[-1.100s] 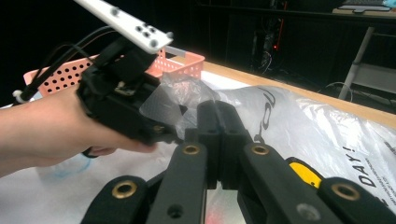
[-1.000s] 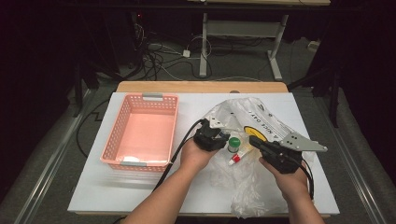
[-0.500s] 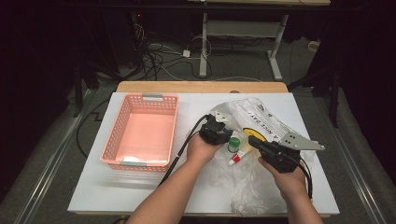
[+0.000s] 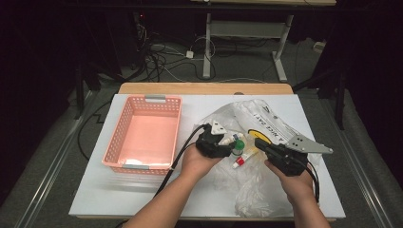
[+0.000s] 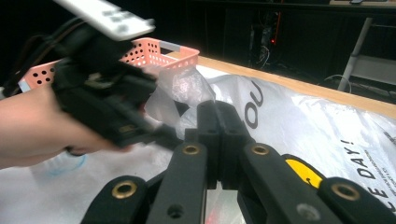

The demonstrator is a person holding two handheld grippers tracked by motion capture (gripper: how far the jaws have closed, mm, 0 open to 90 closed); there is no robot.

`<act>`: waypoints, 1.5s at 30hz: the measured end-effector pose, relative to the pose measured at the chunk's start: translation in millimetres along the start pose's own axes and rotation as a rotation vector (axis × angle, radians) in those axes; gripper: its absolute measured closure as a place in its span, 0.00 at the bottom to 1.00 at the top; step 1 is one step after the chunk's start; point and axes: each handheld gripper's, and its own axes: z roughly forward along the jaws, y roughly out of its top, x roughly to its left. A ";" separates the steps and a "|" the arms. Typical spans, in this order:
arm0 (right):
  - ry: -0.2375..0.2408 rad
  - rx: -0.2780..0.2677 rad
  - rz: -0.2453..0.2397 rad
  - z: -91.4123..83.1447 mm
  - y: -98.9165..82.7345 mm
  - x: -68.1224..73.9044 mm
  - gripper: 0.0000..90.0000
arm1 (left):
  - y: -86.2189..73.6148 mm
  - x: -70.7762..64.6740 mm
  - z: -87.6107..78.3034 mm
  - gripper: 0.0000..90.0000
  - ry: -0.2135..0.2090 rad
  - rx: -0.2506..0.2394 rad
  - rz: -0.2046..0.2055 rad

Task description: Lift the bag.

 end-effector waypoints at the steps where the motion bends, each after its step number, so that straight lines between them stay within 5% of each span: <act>1: -0.001 0.000 0.002 -0.3 0.0 -0.1 1.00 | -4.5 -4.3 -4.8 0.45 -0.007 -0.005 0.013; 7: -0.005 -0.002 -0.003 -1.6 0.3 0.3 1.00 | -39.5 -22.9 -32.5 0.42 -0.064 -0.025 0.034; 14: -0.004 -0.001 -0.003 -2.0 0.6 1.4 1.00 | -74.3 -28.5 -42.2 0.34 -0.083 0.057 0.038; 21: -0.012 0.003 0.002 -3.3 0.3 1.1 1.00 | -85.5 -37.2 -27.0 0.27 -0.104 0.145 0.056; 27: -0.009 0.000 -0.005 -4.2 0.7 1.0 1.00 | -82.5 -45.4 -9.2 0.24 -0.067 0.183 0.073; 33: -0.010 0.004 -0.008 -2.2 0.0 1.7 1.00 | -81.6 -44.7 -7.7 0.47 -0.045 0.171 0.061; 36: -0.007 0.004 -0.009 -1.8 0.7 4.0 1.00 | -80.7 -46.1 -7.0 0.66 -0.064 0.165 0.074; 39: -0.010 0.005 -0.007 -2.2 1.0 4.2 1.00 | -81.7 -52.5 -6.9 0.85 -0.070 0.156 0.138; 41: -0.013 0.005 -0.008 -2.5 0.8 4.0 1.00 | -81.8 -52.3 -6.9 0.97 -0.087 0.155 0.145; 45: -0.018 0.006 -0.008 -3.2 0.0 3.4 1.00 | -82.1 -49.9 -7.8 0.99 -0.102 0.147 0.124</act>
